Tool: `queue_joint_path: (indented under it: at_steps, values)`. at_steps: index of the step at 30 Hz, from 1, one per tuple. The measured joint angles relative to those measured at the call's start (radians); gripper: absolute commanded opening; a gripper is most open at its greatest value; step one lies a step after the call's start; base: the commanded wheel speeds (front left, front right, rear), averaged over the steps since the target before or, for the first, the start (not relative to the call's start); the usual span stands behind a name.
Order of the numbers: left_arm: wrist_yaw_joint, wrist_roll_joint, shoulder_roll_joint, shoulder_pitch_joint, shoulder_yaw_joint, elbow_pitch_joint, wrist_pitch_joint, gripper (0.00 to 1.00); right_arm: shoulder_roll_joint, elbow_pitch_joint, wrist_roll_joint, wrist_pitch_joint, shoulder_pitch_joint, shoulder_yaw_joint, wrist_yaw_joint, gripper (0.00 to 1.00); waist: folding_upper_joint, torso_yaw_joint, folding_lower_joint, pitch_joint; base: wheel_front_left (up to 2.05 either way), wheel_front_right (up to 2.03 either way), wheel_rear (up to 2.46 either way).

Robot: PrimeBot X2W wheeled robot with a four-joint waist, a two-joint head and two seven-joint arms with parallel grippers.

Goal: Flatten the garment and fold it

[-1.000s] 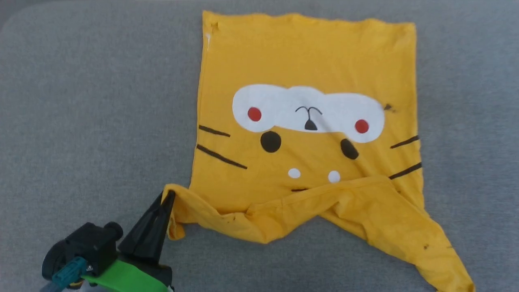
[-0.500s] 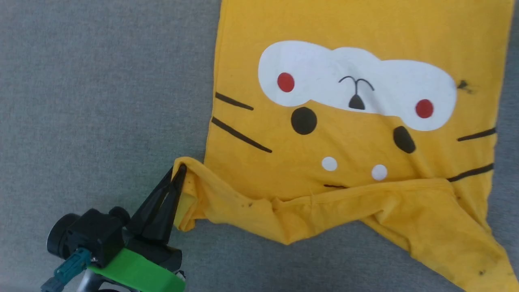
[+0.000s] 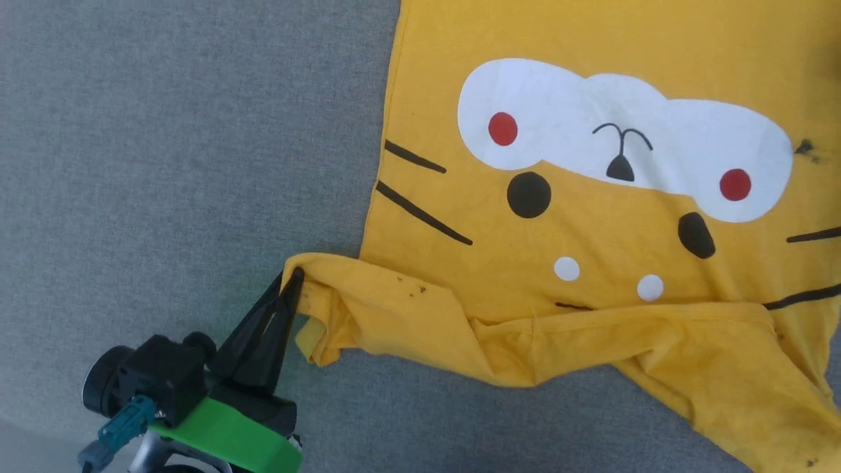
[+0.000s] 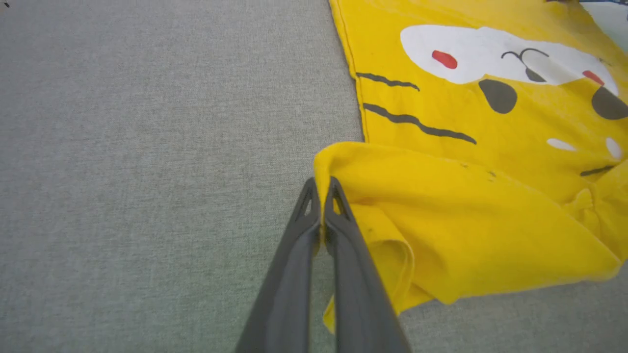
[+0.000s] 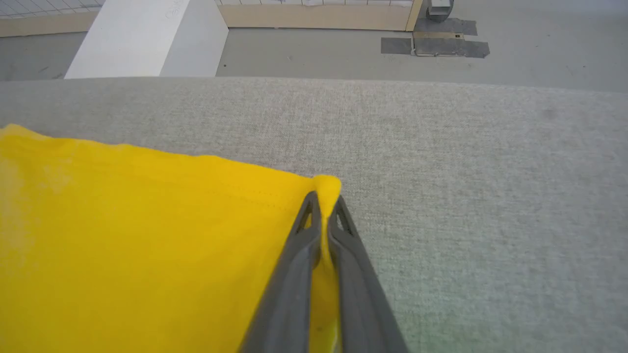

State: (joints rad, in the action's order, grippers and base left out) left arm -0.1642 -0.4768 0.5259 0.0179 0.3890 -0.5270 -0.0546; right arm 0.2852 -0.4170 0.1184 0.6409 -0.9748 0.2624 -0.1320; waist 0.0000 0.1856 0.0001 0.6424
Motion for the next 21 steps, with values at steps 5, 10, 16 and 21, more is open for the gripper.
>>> queue_joint_path:
  at_steps: [5, 10, 16, 21]
  values:
    - [-0.006, 0.000, 0.007, 0.008, -0.006, 0.010, 0.003, 0.00, 0.016, 0.040, 0.071, -0.069, 0.090, -0.013, 0.000, 0.00, 0.0000, -0.018, 0.0000, -0.062, 0.00, 0.00, 0.00]
    - [-0.031, -0.012, 0.024, 0.070, -0.020, 0.022, -0.014, 0.00, 0.062, 0.180, 0.213, -0.110, 0.384, 0.037, 0.000, 0.00, 0.0000, -0.071, -0.0002, -0.182, 0.00, 0.00, 0.00]
    - [-0.050, -0.037, 0.033, 0.123, -0.023, 0.016, -0.023, 0.00, -0.027, 0.363, 0.324, -0.107, 0.825, 0.190, 0.000, 0.00, 0.0000, -0.148, -0.0002, -0.297, 0.00, 0.00, 0.00]
    - [-0.057, -0.044, 0.039, 0.139, -0.026, 0.008, -0.026, 0.00, -0.140, 0.452, 0.331, -0.088, 1.079, 0.225, 0.000, 0.00, 0.0000, -0.192, -0.0003, -0.355, 0.00, 0.00, 0.00]
